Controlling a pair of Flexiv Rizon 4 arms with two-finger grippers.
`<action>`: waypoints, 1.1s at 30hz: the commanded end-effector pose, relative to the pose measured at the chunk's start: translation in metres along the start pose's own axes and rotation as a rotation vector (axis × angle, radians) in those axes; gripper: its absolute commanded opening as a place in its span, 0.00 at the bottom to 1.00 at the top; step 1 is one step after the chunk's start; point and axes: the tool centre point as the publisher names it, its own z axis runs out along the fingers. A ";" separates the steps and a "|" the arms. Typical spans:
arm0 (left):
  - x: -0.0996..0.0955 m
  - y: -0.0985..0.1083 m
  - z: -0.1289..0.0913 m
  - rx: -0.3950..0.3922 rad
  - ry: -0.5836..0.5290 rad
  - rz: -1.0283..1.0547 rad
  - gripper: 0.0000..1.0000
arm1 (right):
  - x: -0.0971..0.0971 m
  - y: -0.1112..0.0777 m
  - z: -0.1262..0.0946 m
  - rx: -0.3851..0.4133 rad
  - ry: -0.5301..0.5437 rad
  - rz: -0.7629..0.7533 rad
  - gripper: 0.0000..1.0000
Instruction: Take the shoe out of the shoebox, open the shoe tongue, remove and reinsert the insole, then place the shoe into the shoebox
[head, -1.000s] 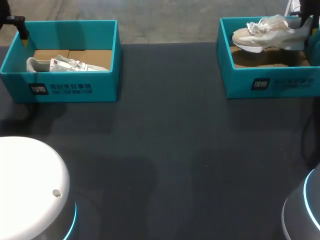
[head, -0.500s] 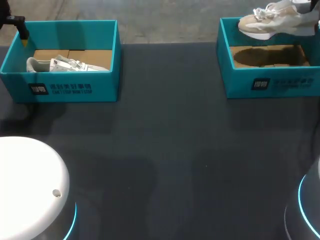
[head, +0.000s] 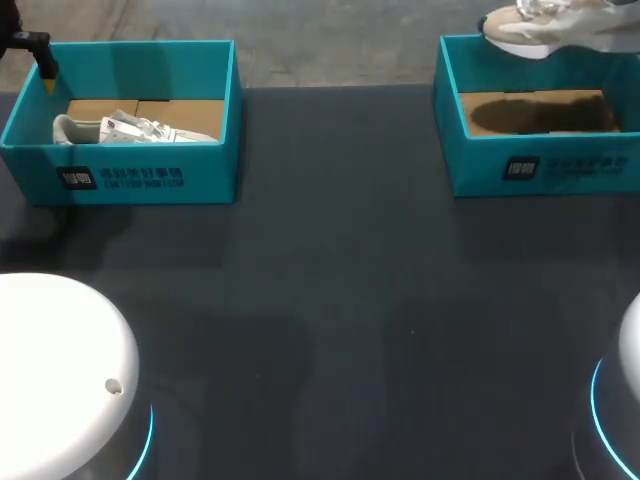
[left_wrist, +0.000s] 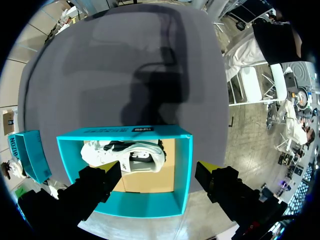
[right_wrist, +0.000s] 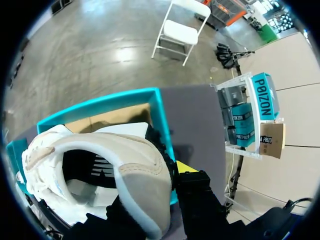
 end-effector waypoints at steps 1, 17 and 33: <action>0.000 -0.001 0.000 -0.001 0.003 0.000 1.00 | 0.005 -0.029 -0.024 -0.029 0.008 0.003 0.00; 0.000 -0.001 0.000 -0.001 0.003 0.000 1.00 | 0.072 -0.137 -0.073 -0.061 0.039 0.026 0.00; 0.000 -0.001 0.000 -0.001 0.003 0.000 1.00 | 0.131 -0.248 -0.098 -0.144 0.019 0.086 0.00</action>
